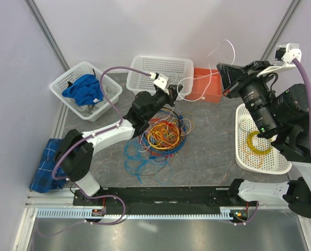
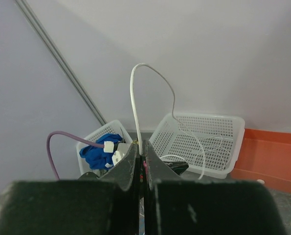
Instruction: Untangle the cables
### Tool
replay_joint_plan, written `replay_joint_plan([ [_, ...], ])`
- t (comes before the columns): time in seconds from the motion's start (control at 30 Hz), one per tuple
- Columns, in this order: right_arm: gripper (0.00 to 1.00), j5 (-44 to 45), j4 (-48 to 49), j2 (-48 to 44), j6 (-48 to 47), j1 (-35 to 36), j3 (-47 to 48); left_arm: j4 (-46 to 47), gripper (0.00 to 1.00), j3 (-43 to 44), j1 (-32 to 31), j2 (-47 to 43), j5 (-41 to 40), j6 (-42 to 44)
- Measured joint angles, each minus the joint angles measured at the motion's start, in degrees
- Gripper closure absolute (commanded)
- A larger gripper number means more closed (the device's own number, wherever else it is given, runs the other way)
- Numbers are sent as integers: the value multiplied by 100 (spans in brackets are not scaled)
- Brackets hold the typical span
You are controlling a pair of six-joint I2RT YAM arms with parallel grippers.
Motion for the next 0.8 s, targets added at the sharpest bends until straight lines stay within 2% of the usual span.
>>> replay_joint_plan([
  [0.13,100,68,-15,-190,-2,0,-221,-289,98,0,11,-155,-74,4],
  [0.27,100,227,94,-544,-2,0,-837,-1600,98,350,35,-592,-382,-155],
  [0.43,100,433,328,-1158,83,0,-2026,-3683,98,2343,68,-925,-535,-675],
  [0.63,100,361,702,-1526,409,0,-3226,-4959,98,4295,70,-1377,63,-1329],
  [0.8,100,15,1174,-1534,647,0,-4113,-5429,98,4774,66,-1519,682,-1777],
])
